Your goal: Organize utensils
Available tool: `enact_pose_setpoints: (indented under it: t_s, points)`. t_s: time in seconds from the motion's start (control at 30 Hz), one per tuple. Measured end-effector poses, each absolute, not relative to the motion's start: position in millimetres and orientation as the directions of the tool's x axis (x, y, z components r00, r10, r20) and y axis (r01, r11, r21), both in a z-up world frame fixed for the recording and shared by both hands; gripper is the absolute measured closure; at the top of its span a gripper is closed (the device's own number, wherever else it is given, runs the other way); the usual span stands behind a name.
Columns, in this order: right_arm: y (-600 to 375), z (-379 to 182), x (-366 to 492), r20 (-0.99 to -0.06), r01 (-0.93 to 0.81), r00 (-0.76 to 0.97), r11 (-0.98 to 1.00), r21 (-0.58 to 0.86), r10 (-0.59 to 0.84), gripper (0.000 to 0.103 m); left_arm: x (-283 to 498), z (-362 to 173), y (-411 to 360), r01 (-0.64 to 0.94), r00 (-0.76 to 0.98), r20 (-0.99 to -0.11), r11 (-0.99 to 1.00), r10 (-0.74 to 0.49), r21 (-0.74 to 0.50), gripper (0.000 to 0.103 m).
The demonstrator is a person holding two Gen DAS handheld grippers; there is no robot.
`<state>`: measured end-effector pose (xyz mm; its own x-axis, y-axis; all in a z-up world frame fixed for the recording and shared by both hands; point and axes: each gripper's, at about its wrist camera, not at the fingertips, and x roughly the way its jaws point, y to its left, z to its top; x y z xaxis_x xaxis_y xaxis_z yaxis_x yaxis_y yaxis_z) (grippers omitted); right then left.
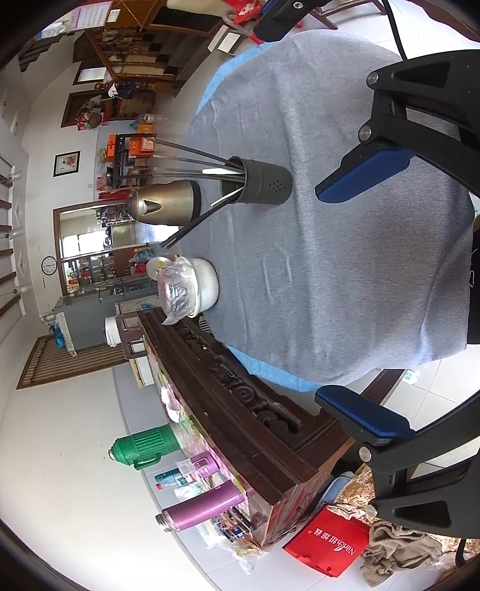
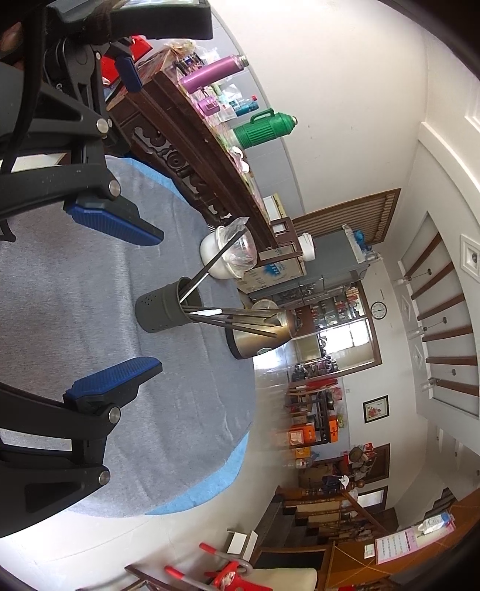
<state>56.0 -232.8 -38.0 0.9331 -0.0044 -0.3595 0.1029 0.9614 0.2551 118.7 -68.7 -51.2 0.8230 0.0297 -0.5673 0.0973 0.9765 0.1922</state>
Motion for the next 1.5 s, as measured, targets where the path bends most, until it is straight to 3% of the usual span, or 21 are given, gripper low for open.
enact_pose_setpoints:
  t_s: [0.5,1.5]
  points:
    - [-225,-9,66,-0.312,0.098,0.949,0.982,0.162,-0.043,0.037,131,-46,-63,0.089,0.828,-0.561,0.984,0.015,0.157,0.004]
    - [-229,-7,153,-0.38,0.063,0.925,0.992,0.105,-0.018,0.036,205,-28,-71,0.055,0.808,-0.589,0.993,0.015,0.101,0.004]
